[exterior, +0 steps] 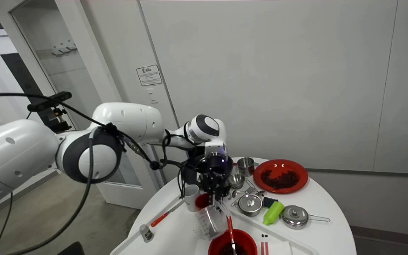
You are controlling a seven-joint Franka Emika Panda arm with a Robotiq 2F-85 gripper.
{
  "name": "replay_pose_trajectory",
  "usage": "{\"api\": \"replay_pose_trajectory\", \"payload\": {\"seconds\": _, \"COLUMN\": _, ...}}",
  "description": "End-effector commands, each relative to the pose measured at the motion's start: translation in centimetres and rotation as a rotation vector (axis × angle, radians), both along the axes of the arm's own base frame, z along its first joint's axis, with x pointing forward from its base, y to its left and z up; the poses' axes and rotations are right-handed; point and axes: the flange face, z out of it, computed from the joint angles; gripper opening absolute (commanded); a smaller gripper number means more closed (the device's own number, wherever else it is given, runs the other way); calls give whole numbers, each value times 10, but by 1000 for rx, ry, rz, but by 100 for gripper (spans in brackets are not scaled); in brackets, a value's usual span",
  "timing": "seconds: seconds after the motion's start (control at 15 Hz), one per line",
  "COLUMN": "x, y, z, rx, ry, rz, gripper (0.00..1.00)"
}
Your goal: Pour contents from the jug into the red bowl.
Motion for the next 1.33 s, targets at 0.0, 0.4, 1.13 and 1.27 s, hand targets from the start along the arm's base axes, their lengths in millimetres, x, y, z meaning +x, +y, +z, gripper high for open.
{"api": "replay_pose_trajectory", "payload": {"seconds": 0.0, "x": 10, "y": 21, "z": 36, "rx": 159, "ry": 8, "rz": 112, "gripper": 9}}
{"api": "replay_pose_trajectory", "payload": {"seconds": 0.4, "x": 19, "y": 56, "z": 42, "rx": 396, "ry": -2, "rz": 323, "gripper": 9}}
{"api": "replay_pose_trajectory", "payload": {"seconds": 1.13, "x": -31, "y": 54, "z": -17, "rx": 857, "ry": 105, "rz": 544, "gripper": 9}}
{"api": "replay_pose_trajectory", "payload": {"seconds": 1.27, "x": -45, "y": 47, "z": -22, "rx": 949, "ry": 89, "rz": 480, "gripper": 9}}
